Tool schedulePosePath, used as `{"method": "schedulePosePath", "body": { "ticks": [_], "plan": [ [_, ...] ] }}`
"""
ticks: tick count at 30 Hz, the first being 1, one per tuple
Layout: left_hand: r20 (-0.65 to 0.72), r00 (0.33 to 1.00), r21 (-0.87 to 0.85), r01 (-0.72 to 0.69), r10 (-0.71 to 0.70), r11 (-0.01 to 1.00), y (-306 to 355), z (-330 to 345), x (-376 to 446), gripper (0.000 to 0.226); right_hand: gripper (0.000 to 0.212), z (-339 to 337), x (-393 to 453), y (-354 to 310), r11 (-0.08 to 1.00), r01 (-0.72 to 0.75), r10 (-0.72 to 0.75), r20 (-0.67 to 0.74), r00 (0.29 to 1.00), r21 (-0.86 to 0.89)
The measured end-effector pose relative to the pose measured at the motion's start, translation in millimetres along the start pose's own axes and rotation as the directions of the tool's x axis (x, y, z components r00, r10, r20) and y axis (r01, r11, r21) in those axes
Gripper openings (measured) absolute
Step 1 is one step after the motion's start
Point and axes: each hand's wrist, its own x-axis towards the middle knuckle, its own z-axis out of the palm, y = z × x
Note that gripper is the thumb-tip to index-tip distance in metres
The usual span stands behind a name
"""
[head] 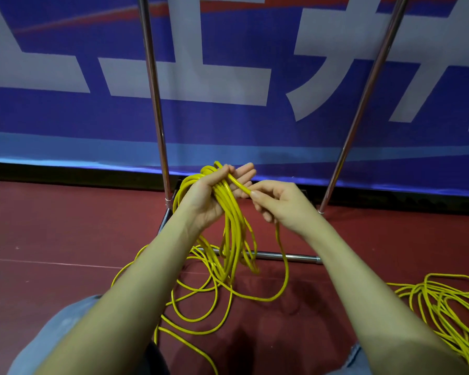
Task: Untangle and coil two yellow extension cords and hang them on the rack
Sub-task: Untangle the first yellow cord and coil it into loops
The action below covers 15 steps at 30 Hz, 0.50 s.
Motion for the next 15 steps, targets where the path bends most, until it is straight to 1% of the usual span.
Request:
{"method": "schedulePosePath", "body": {
  "ticks": [2, 4, 6, 8, 11, 15],
  "plan": [
    [-0.008, 1.0, -0.027, -0.019, 0.019, 0.999, 1, 1, 1, 0.028, 0.007, -2, -1, 5, 1.0, -0.018, 0.018, -0.002, 1.0, -0.011],
    [-0.022, 0.999, -0.045, -0.049, 0.048, 0.998, 3, 0, 1, 0.027, 0.012, -3, -2, 13, 0.999, -0.039, 0.039, -0.025, 0.999, 0.001],
    [-0.036, 0.996, -0.057, -0.08, 0.078, 0.995, 5, 0, 1, 0.026, 0.017, -5, -2, 17, 0.998, -0.044, 0.049, -0.1, 0.994, 0.048],
    [-0.051, 0.993, -0.077, -0.111, 0.107, 0.991, 6, 1, 1, 0.024, 0.018, -5, 0, 16, 0.998, 0.004, 0.005, -0.156, 0.988, 0.055],
    [-0.062, 0.987, -0.076, -0.152, 0.147, 0.985, 6, 2, -1, 0.019, 0.018, 0, 2, 8, 0.997, 0.076, -0.072, -0.132, 0.989, 0.021],
    [-0.053, 0.993, -0.068, -0.112, 0.109, 0.991, 4, 5, -3, 0.017, 0.016, 8, 4, 3, 0.994, 0.11, -0.108, -0.093, 0.99, 0.01]
  ]
}}
